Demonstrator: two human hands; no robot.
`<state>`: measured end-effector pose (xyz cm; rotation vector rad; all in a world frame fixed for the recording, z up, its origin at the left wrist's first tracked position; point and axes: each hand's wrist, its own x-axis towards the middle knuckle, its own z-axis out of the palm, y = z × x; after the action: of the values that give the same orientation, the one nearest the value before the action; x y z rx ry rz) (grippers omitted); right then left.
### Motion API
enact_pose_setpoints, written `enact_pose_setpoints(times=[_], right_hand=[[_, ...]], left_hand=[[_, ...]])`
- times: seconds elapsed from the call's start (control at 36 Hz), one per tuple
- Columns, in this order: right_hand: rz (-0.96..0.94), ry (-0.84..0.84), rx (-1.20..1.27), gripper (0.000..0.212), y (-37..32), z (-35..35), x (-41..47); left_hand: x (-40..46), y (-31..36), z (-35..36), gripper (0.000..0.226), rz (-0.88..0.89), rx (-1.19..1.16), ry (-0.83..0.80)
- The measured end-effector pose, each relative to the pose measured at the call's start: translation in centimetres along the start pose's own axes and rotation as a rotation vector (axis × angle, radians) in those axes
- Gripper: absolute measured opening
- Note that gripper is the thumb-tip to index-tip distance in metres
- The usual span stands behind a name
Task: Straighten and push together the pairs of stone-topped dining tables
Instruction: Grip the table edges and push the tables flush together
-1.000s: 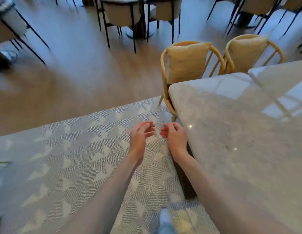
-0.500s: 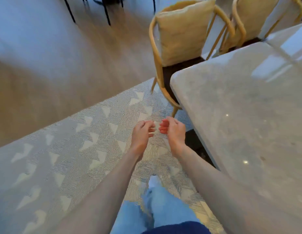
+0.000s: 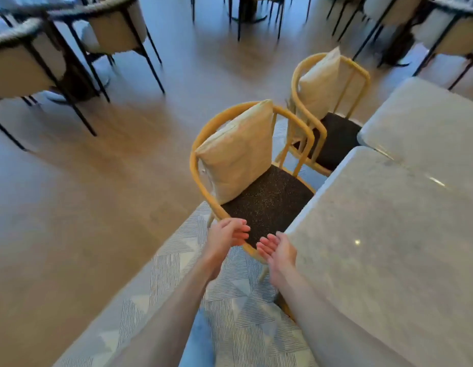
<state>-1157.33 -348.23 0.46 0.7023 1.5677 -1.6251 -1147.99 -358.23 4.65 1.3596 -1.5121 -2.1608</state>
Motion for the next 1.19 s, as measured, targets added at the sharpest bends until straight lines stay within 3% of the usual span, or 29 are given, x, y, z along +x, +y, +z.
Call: enact_pose_setpoints(times=[0.25,0.36,0.53,0.75,1.0,1.19], right_hand=[[0.187,0.188,0.773,0.06,-4.0,7.4,3.0],[0.154,0.226,1.14,0.073,-5.5,9.1,5.8],[0.04,0.38,1.47,0.086,-7.5,11.8,10.8],[-0.128,0.583,1.71,0.081,-10.7,12.0,13.4],[-0.29,0.877,1.754,0.071,-12.8,14.4,14.9],[-0.297,0.957,1.871,0.068,-13.2,20.5,15.1]], left_hand=[[12.6,11.2,0.8,0.016,-0.086,0.339,-0.364],[18.4,14.3,4.4,0.013,-0.091,0.457,-0.497],[27.0,16.5,10.5,0.015,-0.178,0.551,-0.615],[31.4,19.0,16.3,0.018,-0.307,0.693,-0.803],[36.1,18.8,19.8,0.022,-0.531,0.799,-1.053],[39.8,19.3,20.1,0.03,-0.558,0.946,-1.055]])
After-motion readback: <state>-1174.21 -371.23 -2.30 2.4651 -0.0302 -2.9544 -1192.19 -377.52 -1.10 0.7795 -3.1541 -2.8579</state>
